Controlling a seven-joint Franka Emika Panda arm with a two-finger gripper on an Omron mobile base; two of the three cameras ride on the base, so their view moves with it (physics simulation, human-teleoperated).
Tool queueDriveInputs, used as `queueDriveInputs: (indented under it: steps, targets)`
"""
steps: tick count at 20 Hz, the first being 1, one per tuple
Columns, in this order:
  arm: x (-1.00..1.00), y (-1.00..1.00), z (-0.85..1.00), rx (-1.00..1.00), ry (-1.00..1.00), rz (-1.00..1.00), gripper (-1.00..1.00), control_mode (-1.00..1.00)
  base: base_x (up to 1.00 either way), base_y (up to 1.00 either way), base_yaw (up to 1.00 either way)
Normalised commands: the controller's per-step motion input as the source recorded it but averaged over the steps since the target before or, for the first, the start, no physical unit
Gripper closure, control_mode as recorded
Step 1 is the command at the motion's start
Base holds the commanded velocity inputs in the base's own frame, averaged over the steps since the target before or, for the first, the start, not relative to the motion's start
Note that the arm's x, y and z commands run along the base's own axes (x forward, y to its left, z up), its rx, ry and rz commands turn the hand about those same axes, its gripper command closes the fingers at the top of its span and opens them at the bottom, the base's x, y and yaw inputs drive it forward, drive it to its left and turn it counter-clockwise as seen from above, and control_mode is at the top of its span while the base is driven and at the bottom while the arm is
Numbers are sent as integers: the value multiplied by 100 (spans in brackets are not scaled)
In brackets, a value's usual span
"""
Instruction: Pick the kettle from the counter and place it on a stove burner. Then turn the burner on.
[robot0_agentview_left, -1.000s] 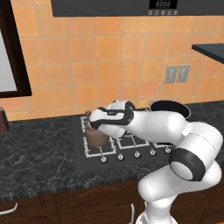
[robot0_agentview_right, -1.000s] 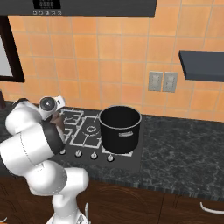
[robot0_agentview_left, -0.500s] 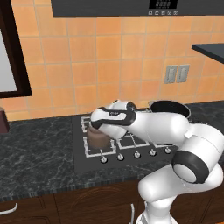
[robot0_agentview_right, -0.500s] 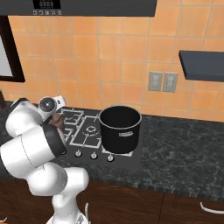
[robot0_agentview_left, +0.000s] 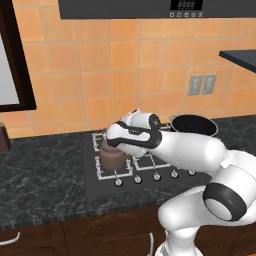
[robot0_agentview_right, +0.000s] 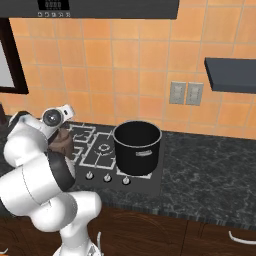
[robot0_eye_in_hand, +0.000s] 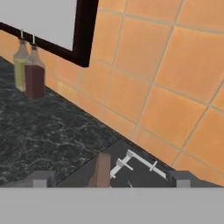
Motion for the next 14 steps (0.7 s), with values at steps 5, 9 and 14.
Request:
queueDriveInputs:
  steps: [5, 9, 14]
  targets:
    - [-27, 0, 70, 0, 6, -1, -100, -100, 0, 0, 0]
    - [-61, -5, 66, 0, 26, -8, -100, -100, 0, 0, 0]
    - [-83, -17, 67, 0, 32, -13, -100, -100, 0, 0, 0]
